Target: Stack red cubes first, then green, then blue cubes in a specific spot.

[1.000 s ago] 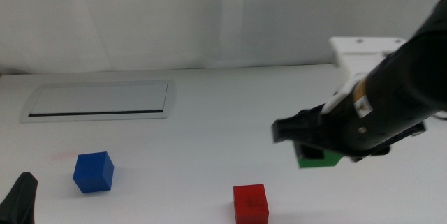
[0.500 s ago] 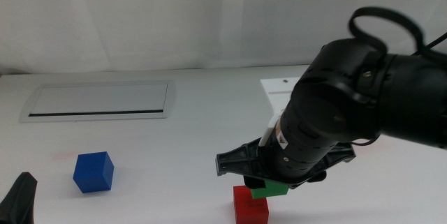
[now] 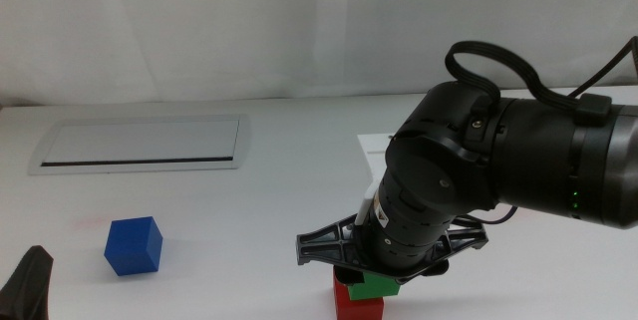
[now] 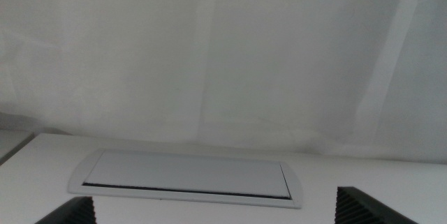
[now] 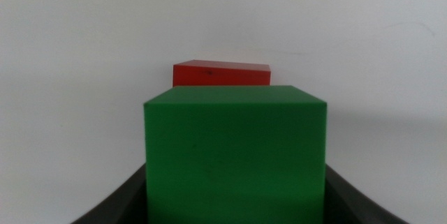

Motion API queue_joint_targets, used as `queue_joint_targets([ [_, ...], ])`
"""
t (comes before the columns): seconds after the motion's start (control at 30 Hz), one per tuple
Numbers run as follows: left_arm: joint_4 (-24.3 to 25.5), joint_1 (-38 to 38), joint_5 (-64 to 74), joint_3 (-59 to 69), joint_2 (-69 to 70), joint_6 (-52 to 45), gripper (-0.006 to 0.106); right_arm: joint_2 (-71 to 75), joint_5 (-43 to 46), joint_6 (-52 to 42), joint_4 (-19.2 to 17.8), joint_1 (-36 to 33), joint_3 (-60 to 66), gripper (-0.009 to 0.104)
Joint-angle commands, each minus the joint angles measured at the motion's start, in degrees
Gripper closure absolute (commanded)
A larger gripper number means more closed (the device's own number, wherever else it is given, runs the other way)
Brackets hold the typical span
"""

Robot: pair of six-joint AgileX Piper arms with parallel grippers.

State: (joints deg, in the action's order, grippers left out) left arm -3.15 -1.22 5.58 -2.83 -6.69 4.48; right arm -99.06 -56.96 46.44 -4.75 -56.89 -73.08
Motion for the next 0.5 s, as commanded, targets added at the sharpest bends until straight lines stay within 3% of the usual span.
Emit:
queue_joint_targets([
  [0.0,-0.3,0.0,-0.4,0.3,0.3,0.1,0.016,-0.6,0.6,0.8,-0.4,-0.2,-0.4,0.098],
  [0.47,-0.3,0.0,-0.4,0.3,0.3,0.1,0.016,-3.9,2.2,1.3,-0.4,-0.2,-0.4,0.098],
])
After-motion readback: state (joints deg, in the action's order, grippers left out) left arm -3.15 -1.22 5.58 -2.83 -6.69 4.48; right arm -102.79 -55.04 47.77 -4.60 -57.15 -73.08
